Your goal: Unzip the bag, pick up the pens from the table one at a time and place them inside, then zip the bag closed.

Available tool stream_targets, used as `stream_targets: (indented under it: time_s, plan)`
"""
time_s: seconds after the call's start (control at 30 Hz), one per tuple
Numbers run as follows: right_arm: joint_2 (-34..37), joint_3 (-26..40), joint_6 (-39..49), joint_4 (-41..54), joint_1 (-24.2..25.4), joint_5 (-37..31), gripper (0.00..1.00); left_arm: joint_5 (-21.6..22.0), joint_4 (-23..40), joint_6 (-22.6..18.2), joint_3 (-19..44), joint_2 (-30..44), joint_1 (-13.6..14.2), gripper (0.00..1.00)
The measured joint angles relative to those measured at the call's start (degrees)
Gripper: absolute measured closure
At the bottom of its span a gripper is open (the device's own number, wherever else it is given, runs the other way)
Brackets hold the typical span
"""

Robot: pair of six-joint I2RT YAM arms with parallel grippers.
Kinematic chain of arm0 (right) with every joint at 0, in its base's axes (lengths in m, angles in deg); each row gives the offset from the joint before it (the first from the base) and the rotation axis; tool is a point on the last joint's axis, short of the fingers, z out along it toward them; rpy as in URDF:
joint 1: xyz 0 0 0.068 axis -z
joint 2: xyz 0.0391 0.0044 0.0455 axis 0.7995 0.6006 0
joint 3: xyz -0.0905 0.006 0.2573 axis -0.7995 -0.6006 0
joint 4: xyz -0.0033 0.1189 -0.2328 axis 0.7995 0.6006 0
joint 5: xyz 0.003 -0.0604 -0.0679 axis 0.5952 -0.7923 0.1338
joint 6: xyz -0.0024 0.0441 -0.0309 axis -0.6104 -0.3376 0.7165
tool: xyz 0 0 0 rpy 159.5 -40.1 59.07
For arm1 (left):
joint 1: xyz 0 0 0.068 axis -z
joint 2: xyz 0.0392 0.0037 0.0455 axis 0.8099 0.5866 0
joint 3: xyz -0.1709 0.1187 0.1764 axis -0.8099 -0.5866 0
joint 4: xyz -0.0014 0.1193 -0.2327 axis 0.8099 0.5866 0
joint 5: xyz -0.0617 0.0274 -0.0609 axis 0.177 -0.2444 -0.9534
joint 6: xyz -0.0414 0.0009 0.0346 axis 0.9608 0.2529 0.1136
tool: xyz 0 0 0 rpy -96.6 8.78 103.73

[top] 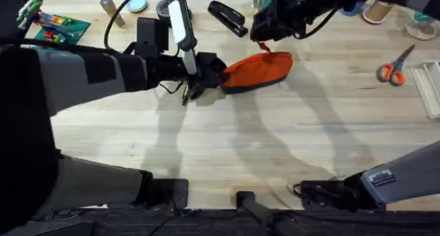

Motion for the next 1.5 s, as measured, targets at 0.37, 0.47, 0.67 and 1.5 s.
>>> stream_targets:
  time_s: [0.37, 0.47, 0.67, 1.5]
  plan:
    - [0.0, -0.02, 0.37, -2.53, -0.72, 4.6, 0.971, 0.02, -0.02, -0.01, 0.02, 0.0, -0.11, 0.959]
    - [0.0, 0.0, 0.35, -3.55, -1.46, 5.47, 0.971, -0.13, 0.08, 0.01, 0.02, -0.02, -0.07, 0.959]
    - [0.0, 0.06, 0.36, -5.96, -3.23, 7.74, 0.971, -0.17, 0.09, 0.01, 0.02, -0.02, -0.04, 0.959]
    - [-2.89, 10.0, 15.16, 7.38, -2.6, -2.2, 0.345, -0.2, 0.09, 0.01, 0.02, -0.01, -0.04, 0.959]
